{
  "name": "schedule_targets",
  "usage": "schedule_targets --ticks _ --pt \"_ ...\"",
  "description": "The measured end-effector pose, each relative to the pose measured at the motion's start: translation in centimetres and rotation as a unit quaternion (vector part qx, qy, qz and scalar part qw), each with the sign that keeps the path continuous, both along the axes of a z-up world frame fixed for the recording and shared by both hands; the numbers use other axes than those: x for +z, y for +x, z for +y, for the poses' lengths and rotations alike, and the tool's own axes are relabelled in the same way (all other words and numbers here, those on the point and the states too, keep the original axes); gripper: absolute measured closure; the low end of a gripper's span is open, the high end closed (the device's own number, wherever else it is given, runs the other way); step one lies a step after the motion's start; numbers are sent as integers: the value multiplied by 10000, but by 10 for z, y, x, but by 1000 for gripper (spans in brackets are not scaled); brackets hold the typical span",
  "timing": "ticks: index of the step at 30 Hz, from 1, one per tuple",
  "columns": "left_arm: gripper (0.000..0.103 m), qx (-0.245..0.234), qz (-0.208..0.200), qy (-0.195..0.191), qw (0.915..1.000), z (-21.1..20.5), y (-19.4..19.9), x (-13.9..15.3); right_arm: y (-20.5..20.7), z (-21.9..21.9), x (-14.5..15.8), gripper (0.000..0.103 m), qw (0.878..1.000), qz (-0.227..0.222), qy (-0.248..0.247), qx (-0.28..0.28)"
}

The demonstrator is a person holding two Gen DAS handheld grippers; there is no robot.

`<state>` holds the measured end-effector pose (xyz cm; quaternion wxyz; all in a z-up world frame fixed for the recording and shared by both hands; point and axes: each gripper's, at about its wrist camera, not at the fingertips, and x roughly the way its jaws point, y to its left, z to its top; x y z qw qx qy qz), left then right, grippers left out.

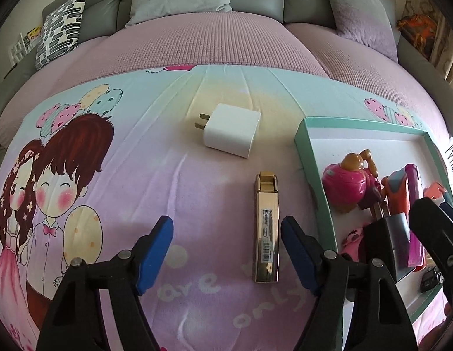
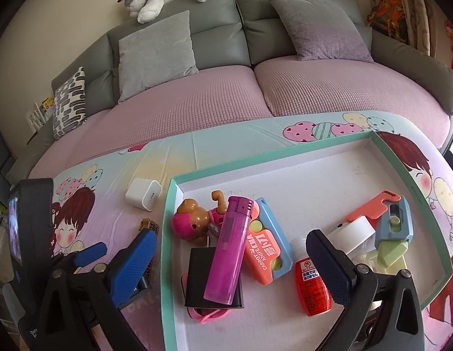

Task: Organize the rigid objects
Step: 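Move both tools back to the gold harmonica and white charger plug, then grasp the gold harmonica upright with the left tool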

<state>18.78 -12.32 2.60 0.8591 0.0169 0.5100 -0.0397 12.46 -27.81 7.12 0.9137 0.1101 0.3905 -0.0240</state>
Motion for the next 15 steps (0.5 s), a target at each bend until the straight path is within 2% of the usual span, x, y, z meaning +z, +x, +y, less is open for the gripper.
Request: schedule_targets --ticks 2,3,4,5,9,10,11,13,15 --pt "30 -33 -11 -35 10000 -2 0 0 0 1 0 0 10000 3 -23 16" --pt "36 -62 -9 -60 10000 -3 0 0 0 1 0 0 10000 8 -32 13" --pt "47 -90 16 -88 9999 -4 0 0 0 1 0 0 10000 9 -38 10" --pt "51 -126 62 -132 9998 -6 1 -2 0 1 0 0 10000 11 -39 4" --pt "54 -199 105 -24 9997 -11 0 -6 0 -1 1 0 10000 -4 -38 -25" --pt "57 -214 99 -49 9997 -12 0 -5 0 -1 1 0 10000 -4 -47 -32" --pt "67 -241 94 -104 9996 -13 0 -4 -1 -1 1 0 10000 -2 -55 -34" --pt "78 -304 88 -224 9993 -14 0 -3 0 -1 1 0 10000 4 -80 -32" --pt "82 -362 97 -239 9990 -17 -1 -4 -1 0 1 0 9999 0 -126 -32"
